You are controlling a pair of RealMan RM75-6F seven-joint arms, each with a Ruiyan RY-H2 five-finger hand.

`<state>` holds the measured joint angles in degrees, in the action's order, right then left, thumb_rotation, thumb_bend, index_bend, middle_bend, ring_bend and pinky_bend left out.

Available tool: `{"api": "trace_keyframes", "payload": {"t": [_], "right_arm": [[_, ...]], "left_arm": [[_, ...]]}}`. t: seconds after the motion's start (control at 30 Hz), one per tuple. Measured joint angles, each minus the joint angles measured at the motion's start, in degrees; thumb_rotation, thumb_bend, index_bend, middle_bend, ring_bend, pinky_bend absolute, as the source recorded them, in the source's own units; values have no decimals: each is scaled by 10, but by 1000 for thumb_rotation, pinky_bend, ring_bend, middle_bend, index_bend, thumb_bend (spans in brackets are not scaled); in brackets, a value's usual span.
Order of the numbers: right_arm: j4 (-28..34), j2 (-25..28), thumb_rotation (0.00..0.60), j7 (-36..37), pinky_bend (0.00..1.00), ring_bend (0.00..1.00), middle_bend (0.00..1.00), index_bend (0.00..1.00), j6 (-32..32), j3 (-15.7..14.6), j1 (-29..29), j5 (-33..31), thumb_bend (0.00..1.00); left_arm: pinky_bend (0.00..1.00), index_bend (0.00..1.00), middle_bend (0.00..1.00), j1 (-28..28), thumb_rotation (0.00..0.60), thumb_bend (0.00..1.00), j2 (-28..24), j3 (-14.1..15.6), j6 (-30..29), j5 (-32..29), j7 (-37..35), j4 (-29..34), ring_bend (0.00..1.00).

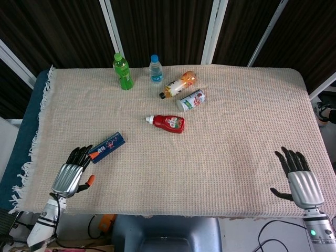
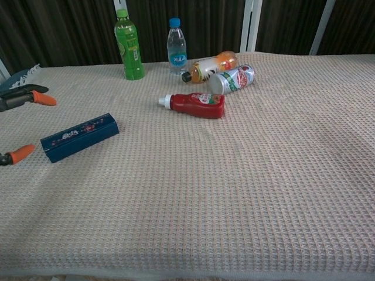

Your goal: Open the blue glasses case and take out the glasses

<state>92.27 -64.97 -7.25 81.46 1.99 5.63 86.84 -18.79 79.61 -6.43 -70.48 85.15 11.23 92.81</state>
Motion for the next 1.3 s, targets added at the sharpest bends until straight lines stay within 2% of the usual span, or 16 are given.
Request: {"api": "trace_keyframes", "payload": {"t": [0.27,0.57,0.67,0.8,0.97,1.3], "right_arm": [[2,9,600,15,0,0,0,0,-3,-4,1,4,153],[-5,11,600,36,0,0,0,0,11,-1,-1,10,153],[-4,13,600,38,0,0,0,0,11,-1,-2,10,153],[-4,13,600,44,0,0,0,0,17,0,-3,11,154],[-6,13,600,53,0,0,0,0,26,2,-6,14,152],[-5,15,600,58,0,0,0,0,27,4,-6,12,153]], "left_arm": [[1,181,0,-57,600,355,93,-50,32,-91,118,-14,0],[0,188,0,-109,600,350,154,-84,73,-229,209,-72,0],[0,194,0,-123,600,350,172,-92,74,-254,223,-101,0],[0,203,0,-134,600,354,185,-92,75,-270,234,-136,0],[0,203,0,-141,600,356,196,-86,64,-262,227,-178,0],[0,203,0,-148,600,355,203,-84,54,-271,221,-209,0]]}}
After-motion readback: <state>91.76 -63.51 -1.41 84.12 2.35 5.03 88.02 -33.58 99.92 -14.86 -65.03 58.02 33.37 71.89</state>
